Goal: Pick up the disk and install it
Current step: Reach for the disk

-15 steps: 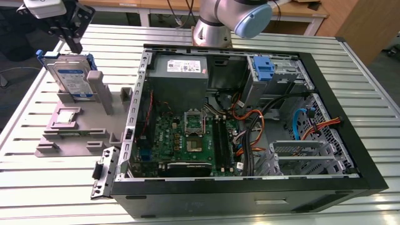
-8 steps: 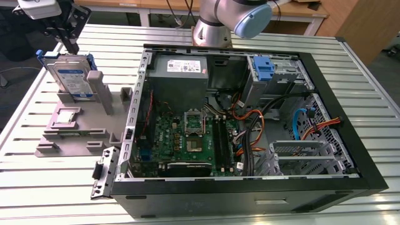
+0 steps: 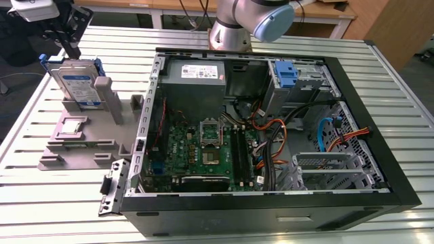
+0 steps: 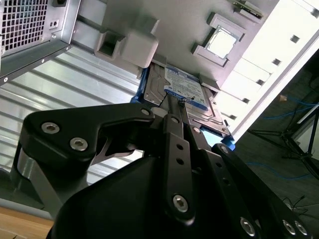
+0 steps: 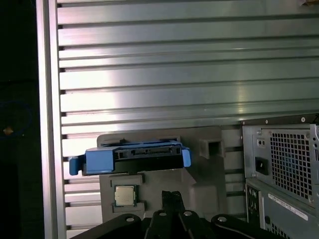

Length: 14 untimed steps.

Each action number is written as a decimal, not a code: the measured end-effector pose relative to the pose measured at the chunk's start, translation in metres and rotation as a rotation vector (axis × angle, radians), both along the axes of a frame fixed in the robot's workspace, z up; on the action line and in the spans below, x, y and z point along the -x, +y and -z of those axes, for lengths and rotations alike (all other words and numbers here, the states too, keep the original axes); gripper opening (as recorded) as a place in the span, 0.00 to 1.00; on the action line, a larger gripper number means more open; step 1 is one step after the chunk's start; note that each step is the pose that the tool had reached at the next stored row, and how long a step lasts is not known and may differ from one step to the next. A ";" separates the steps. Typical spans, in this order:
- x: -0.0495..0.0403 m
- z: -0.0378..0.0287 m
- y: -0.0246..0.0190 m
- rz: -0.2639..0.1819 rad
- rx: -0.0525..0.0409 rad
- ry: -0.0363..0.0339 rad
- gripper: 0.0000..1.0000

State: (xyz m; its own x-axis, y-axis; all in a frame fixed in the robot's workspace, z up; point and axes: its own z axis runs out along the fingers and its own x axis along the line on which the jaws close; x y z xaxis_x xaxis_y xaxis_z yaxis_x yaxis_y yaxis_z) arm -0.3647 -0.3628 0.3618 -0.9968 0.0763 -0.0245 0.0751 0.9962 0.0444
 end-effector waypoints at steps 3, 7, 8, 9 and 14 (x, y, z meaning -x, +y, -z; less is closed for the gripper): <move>0.0043 0.0006 0.0001 0.000 0.0001 0.0001 0.10; 0.0092 0.0016 0.0008 0.000 0.0000 -0.0001 0.10; 0.0096 0.0018 0.0014 0.000 0.0000 -0.0001 0.10; 0.0100 0.0020 0.0020 0.000 0.0000 -0.0001 0.10; 0.0120 0.0037 0.0081 0.000 0.0000 0.0000 0.10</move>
